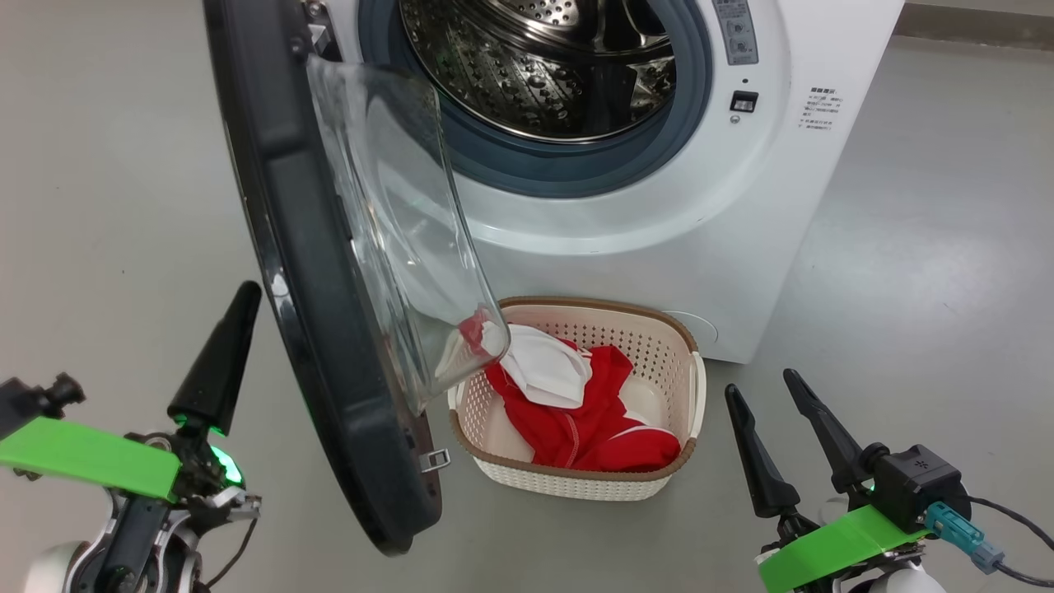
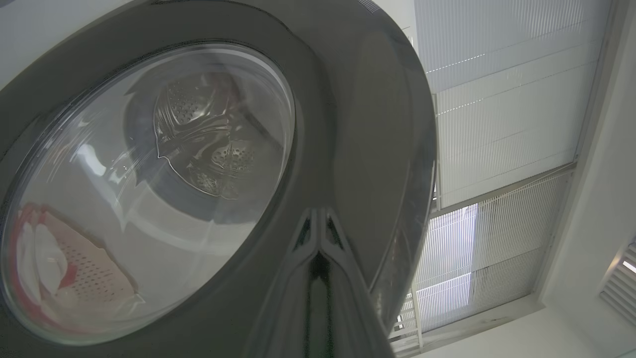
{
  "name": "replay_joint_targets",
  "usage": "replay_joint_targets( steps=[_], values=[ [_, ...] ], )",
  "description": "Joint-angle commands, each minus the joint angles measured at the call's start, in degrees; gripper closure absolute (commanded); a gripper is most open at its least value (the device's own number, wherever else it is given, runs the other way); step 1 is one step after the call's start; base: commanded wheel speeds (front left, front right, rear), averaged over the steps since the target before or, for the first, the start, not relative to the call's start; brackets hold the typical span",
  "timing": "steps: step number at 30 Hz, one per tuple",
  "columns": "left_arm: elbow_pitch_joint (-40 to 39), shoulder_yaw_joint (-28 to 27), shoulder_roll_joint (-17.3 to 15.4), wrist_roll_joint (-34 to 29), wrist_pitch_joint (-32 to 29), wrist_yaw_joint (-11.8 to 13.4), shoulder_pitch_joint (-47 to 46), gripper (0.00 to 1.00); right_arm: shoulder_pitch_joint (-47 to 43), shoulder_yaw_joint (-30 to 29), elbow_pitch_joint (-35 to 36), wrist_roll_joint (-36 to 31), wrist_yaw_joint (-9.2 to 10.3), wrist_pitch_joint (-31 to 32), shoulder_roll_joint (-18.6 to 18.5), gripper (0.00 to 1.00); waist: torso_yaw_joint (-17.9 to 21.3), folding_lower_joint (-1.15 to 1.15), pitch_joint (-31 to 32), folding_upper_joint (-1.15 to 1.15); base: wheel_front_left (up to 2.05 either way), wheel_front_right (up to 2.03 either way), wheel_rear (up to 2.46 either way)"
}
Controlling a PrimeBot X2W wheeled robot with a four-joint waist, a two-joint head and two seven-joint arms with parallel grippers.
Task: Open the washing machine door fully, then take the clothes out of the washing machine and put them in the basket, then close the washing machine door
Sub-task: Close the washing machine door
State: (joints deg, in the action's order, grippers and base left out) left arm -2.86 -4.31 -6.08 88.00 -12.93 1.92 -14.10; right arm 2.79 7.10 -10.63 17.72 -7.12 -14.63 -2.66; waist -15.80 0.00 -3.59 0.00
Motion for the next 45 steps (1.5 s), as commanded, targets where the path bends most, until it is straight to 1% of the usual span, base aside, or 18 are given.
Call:
replay_joint_targets(
  steps=[1,6,10,19,27,36,45],
  values=[
    [-2.62,-1.92,-1.96,1.22,-1.94,1.01,-0.94,1.0,2.54,1.47,1.4,-0.02,-0.36,-0.37,-0.21,0.0,0.14,0.0,-0.12,0.0,0.0,0.0,0.0],
    [-4.61,-1.86,-2.43,2.66,-3.98,2.82,0.28,1.0,2.65,1.44,1.47,0.05,-0.36,-0.37,-0.21,0.0,0.29,0.0,-0.46,0.0,0.0,0.0,0.0],
    [-5.77,-1.76,-2.32,3.65,-4.99,3.3,0.7,1.0,2.95,1.48,1.49,0.19,-0.36,-0.37,-0.21,0.0,0.47,0.0,-0.9,0.0,0.0,0.0,0.0],
    [-6.85,-0.94,-1.06,4.62,-5.48,2.91,1.46,1.0,3.62,1.5,1.56,0.47,-0.36,-0.37,-0.21,0.0,2.22,0.0,-1.61,0.0,0.0,0.0,0.0],
    [-7.18,0.03,-0.1,4.84,-5.34,2.97,0.85,1.0,3.93,1.71,1.6,0.54,-0.36,-0.37,-0.21,0.0,4.54,0.0,-1.97,0.0,0.0,0.0,0.0],
    [-5.65,1.67,1.14,4.78,-4.26,2.87,-2.72,1.0,4.38,1.95,1.42,0.2,-0.36,-0.37,-0.21,0.0,6.92,0.0,-2.44,0.0,0.0,0.0,0.0],
    [-2.53,3.7,2.24,6.61,-3.88,1.61,-7.47,1.0,4.79,2.13,1.43,-0.89,-0.36,-0.37,-0.21,0.0,9.74,0.0,-3.96,0.0,0.0,0.0,0.0]
  ],
)
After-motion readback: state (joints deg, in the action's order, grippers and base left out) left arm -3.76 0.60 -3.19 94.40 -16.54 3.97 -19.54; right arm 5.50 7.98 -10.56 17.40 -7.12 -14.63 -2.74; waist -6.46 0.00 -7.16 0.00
